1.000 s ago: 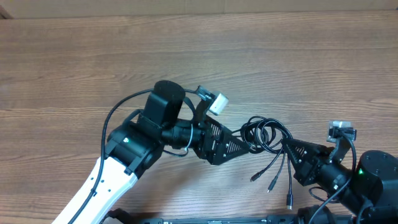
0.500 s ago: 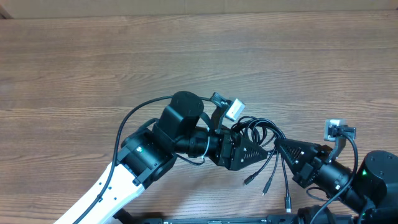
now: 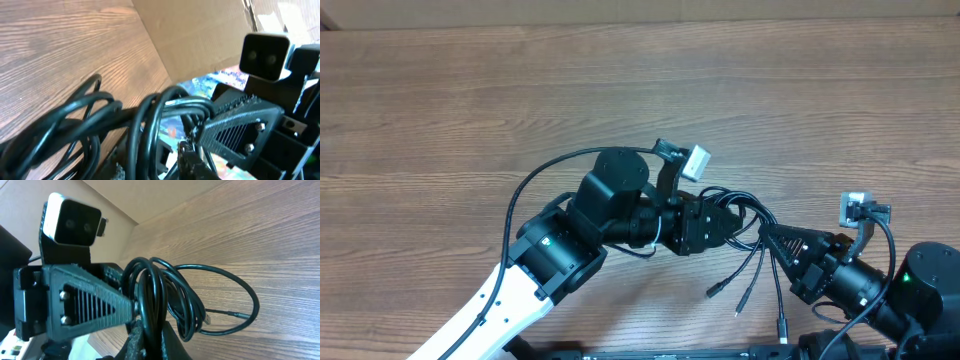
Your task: Untangle cables
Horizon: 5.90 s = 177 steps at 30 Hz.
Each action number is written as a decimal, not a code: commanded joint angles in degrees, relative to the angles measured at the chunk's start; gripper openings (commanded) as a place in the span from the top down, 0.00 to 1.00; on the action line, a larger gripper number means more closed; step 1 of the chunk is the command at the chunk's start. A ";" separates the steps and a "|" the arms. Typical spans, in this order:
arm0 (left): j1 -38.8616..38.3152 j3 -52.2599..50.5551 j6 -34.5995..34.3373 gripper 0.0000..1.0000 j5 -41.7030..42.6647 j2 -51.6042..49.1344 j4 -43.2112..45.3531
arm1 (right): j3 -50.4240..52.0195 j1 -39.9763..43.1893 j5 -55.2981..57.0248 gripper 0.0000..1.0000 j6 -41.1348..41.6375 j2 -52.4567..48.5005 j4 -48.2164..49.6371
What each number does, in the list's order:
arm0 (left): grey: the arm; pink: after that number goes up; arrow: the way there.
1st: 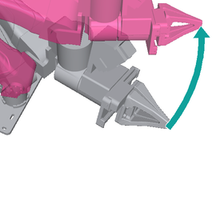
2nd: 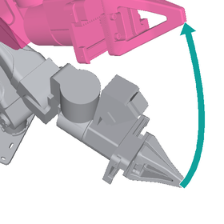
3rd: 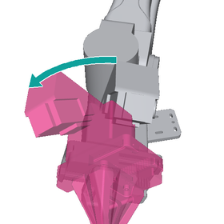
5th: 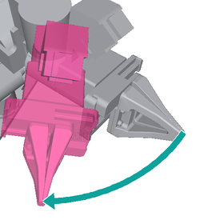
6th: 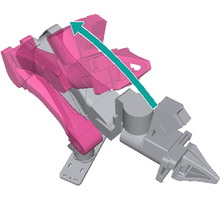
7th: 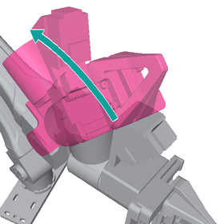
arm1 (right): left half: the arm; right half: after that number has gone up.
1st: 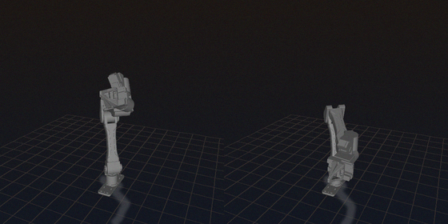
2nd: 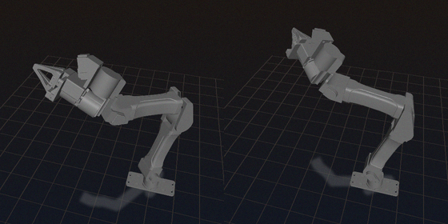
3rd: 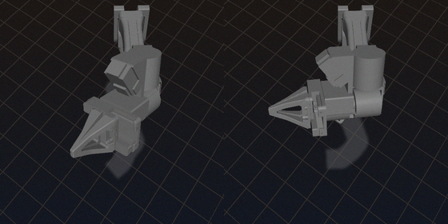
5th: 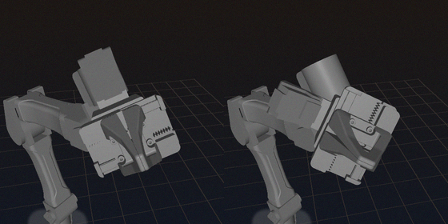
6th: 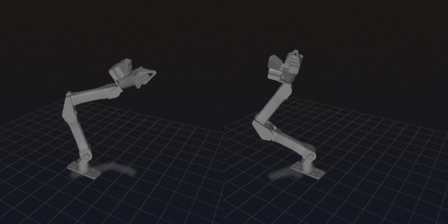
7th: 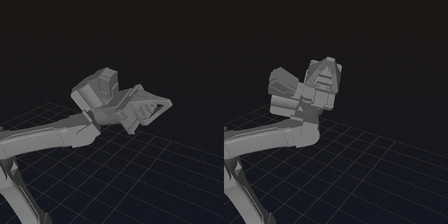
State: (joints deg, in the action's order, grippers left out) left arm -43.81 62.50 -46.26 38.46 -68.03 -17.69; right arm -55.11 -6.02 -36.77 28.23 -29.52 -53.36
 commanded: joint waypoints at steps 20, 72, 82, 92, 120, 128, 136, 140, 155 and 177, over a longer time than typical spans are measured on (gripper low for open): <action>-0.48 0.35 27.93 0.96 0.17 -0.94 -0.31 | -0.72 0.09 3.26 0.38 -14.53 0.39 -4.92; -0.48 0.35 38.32 0.96 8.17 -0.96 0.35 | -0.72 0.09 -2.71 0.62 -28.22 0.39 -7.82; -0.48 0.35 33.38 0.96 8.52 -0.96 5.62 | -0.72 0.09 -2.73 0.96 -28.22 0.39 -8.11; -0.46 0.33 7.10 0.96 -18.60 -0.96 5.51 | -0.72 0.07 -7.02 0.96 -31.74 0.39 -9.57; -0.48 0.35 28.00 0.96 1.01 -0.96 7.67 | -0.72 0.09 -3.15 0.96 -31.23 0.39 -10.03; -0.57 0.35 22.86 0.96 -1.66 -0.96 8.13 | -0.72 0.09 -3.15 0.40 -31.23 0.39 -10.03; -4.83 0.33 16.85 0.96 -12.31 -1.07 9.46 | -0.72 0.09 -3.19 0.86 -31.23 0.39 -10.03; -6.60 0.33 16.61 0.96 -12.07 -1.07 11.10 | -0.72 0.09 -3.13 0.72 -31.23 0.39 -10.05; -6.36 0.33 17.31 0.96 -13.00 -1.07 10.47 | -0.72 0.09 1.64 0.39 -29.24 0.39 -10.19; -6.47 0.33 15.98 0.96 -4.15 -1.07 13.64 | -0.72 0.07 1.51 0.96 -29.27 0.39 -10.14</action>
State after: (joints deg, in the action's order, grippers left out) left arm -50.17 62.50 -29.71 33.28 -69.19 -4.86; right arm -55.11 -6.00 -35.07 -0.62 -29.52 -63.81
